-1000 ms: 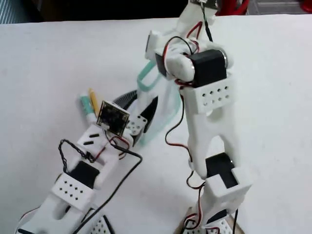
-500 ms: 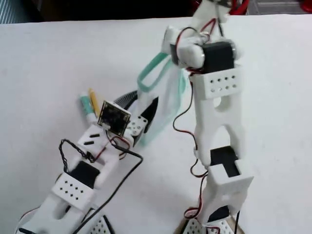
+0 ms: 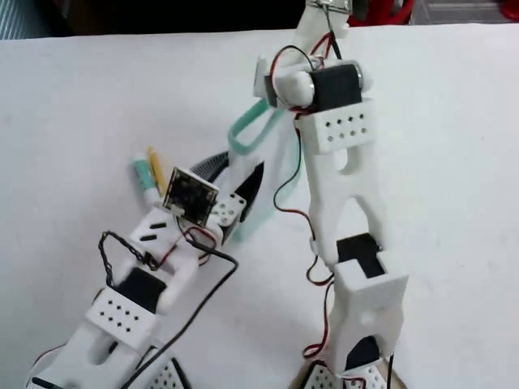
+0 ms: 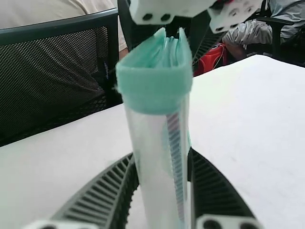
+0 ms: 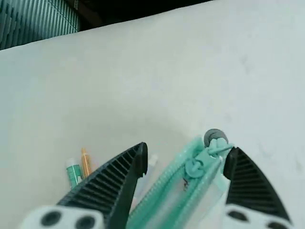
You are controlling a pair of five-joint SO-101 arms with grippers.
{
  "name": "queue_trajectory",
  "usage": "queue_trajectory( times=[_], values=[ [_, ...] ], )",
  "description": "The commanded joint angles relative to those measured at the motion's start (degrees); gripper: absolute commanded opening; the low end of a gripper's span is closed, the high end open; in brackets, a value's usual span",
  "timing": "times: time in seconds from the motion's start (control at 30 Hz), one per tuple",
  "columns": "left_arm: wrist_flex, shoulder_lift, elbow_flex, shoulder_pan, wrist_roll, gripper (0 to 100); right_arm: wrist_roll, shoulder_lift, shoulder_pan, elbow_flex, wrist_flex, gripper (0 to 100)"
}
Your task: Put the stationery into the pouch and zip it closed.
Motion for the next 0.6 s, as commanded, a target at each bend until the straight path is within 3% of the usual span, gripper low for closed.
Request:
queue_trajectory(
  times=[0.0,0.2,0.33,0.57],
  values=[
    [0.4,0.5,0.0,0.6,-0.6,16,-0.2,-0.4,-1.1,-1.1,-0.5,23.9],
    [0.3,0.5,0.0,0.5,-0.6,16,0.4,-1.6,1.4,-1.1,-0.2,4.7],
    [0.2,0.5,0.0,0.5,-0.6,16,4.7,-2.9,1.5,-1.1,3.7,4.2],
    [0.1,0.6,-0.6,-0.1,-0.1,16,5.3,-6.0,2.5,-0.4,5.3,1.6]
  ],
)
